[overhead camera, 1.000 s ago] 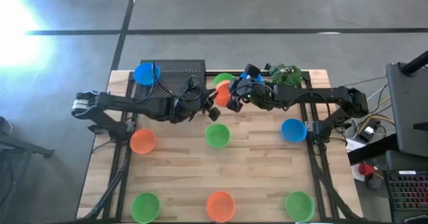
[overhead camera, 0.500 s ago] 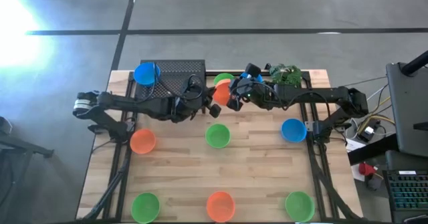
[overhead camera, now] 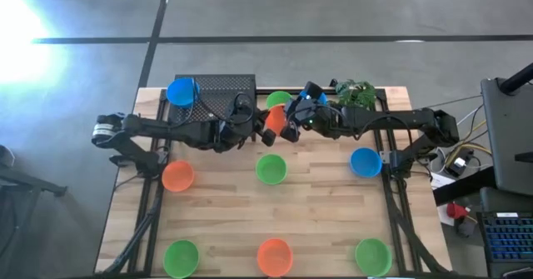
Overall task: Pick & Place Mini bowls
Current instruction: Put the orange bowl on the shelf, then put the green bowl on the shelf
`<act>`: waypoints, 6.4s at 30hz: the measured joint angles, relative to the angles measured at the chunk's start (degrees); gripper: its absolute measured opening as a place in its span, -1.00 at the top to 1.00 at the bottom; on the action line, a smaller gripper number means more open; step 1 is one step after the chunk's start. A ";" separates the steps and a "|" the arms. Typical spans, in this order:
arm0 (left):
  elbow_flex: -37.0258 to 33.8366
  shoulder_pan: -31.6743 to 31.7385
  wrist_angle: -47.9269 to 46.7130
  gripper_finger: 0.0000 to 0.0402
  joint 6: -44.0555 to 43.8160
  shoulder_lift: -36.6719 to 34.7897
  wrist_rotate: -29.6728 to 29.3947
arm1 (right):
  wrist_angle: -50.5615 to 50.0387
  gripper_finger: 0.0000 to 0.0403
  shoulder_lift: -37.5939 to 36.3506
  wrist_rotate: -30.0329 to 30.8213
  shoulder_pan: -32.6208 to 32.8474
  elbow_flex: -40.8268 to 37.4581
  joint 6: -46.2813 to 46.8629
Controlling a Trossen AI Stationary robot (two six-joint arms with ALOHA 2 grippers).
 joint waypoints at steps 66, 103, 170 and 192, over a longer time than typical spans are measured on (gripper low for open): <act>13.23 39.00 -57.97 1.00 4.02 -11.95 25.10 | -7.23 0.34 -15.54 0.32 4.88 3.53 3.91; 9.40 39.48 -54.96 1.00 6.97 -11.74 18.57 | -8.27 0.35 -15.54 0.32 4.86 3.53 3.91; 6.63 39.39 -57.95 0.65 5.14 -11.76 27.45 | -8.25 0.41 -15.54 0.34 4.86 3.53 3.93; 16.03 32.86 -60.00 0.65 6.50 -14.54 25.41 | -10.62 0.38 -15.52 -7.15 4.84 3.53 4.35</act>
